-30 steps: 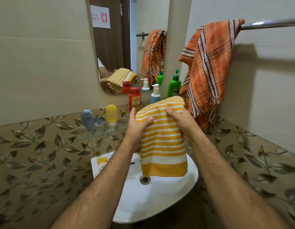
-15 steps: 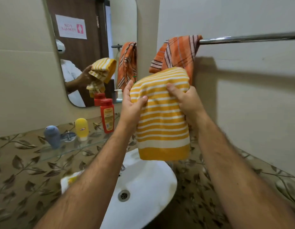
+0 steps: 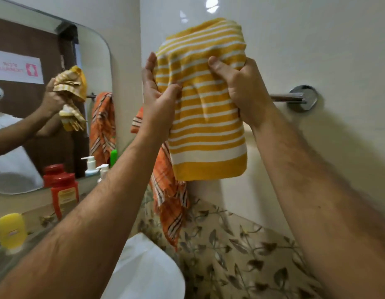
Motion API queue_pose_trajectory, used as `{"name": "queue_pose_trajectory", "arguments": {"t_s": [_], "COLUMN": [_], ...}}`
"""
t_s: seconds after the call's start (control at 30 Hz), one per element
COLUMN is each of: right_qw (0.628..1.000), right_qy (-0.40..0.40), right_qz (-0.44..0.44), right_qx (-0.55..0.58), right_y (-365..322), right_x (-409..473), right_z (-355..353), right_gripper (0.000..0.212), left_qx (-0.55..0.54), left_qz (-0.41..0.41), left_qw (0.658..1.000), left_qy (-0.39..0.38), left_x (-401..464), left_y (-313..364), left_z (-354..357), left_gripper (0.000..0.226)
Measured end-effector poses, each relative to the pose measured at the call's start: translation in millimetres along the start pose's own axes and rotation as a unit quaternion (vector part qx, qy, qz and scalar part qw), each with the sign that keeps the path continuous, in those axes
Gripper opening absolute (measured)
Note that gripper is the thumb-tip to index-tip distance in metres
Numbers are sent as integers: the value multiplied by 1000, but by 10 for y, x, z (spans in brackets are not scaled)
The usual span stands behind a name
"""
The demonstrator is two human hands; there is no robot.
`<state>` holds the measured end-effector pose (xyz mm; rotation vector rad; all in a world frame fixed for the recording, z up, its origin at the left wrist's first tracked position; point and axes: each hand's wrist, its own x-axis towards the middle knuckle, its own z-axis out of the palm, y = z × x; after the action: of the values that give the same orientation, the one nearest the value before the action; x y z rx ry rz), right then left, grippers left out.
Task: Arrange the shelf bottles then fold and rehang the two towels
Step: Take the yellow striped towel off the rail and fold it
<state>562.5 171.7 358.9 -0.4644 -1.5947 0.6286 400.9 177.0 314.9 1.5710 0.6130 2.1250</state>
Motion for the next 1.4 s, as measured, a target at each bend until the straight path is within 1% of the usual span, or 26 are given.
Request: {"name": "queue_pose_trajectory", "arguments": {"t_s": [0.13, 0.27, 0.3, 0.33, 0.4, 0.43, 0.53, 0.57, 0.6, 0.63, 0.7, 0.8, 0.83, 0.87, 0.9, 0.97, 1.0, 1.03, 1.1, 1.13, 1.2, 1.27, 1.33, 1.4], "right_qw": [997, 988, 982, 973, 947, 933, 891, 882, 870, 857, 822, 761, 737, 712, 692, 660, 645, 627, 597, 590, 586, 585, 584, 593], "right_qy": [48, 105, 130, 156, 190, 194, 201, 213, 229, 245, 277, 312, 310, 303, 295, 284, 280, 277, 274, 272, 260, 244, 230, 211], "right_qz": [-14, -8, 0, 12, 31, 43, 70, 67, 63, 59, 35, -44, -73, -103, -132, -177, -188, -191, -187, -183, -170, -145, -117, -87], "right_qx": [-55, -109, -137, -169, -255, -299, -400, -415, -431, -449, -496, -567, -597, -624, -646, -673, -686, -702, -730, -738, -748, -760, -770, -772], "right_y": [-142, -163, -151, -133, -79, -49, 11, 23, 43, 59, 120, 229, 270, 322, 364, 408, 416, 419, 407, 390, 351, 336, 347, 354], "right_x": [190, 249, 257, 259, 292, 312, 371, 391, 411, 419, 414, 355, 336, 324, 317, 308, 303, 299, 315, 324, 346, 363, 374, 386], "right_z": [-303, -544, -599, -645, -717, -742, -774, -764, -749, -724, -677, -621, -611, -598, -581, -540, -520, -503, -492, -488, -484, -503, -536, -547], "right_gripper": [20, 15, 18, 26, 49, 52, 42, 46, 55, 64, 74, 89, 89, 84, 74, 48, 36, 28, 20, 18, 14, 16, 25, 34], "left_qx": [-56, -79, -76, -69, -43, -11, 123, 145, 149, 161, 224, 275, 298, 322, 345, 359, 357, 354, 354, 351, 320, 293, 295, 292], "left_qz": [2, -4, -7, -16, -37, -28, 62, 77, 78, 70, 69, 62, 57, 52, 45, 42, 61, 98, 209, 262, 325, 326, 318, 319], "left_qw": [997, 992, 991, 990, 987, 987, 983, 979, 976, 973, 957, 944, 939, 933, 927, 925, 927, 927, 911, 898, 886, 889, 887, 886], "left_qy": [-48, -97, -110, -124, -153, -156, -124, -123, -137, -153, -173, -169, -162, -152, -141, -115, -95, -75, -39, -39, -86, -135, -155, -171], "left_x": [299, 463, 499, 530, 579, 598, 697, 753, 808, 856, 935, 965, 967, 969, 973, 972, 967, 960, 967, 977, 1006, 1033, 1017, 967], "left_y": [-95, -262, -310, -372, -465, -500, -564, -576, -599, -637, -725, -831, -848, -867, -879, -892, -886, -885, -886, -896, -918, -943, -985, -1018], "left_z": [347, 660, 721, 765, 827, 839, 837, 826, 819, 810, 785, 766, 766, 767, 771, 794, 805, 821, 838, 845, 846, 846, 840, 817], "left_gripper": [75, 74, 74, 74, 72, 69, 58, 55, 54, 52, 51, 47, 46, 46, 47, 46, 44, 41, 30, 24, 19, 24, 37, 47]}}
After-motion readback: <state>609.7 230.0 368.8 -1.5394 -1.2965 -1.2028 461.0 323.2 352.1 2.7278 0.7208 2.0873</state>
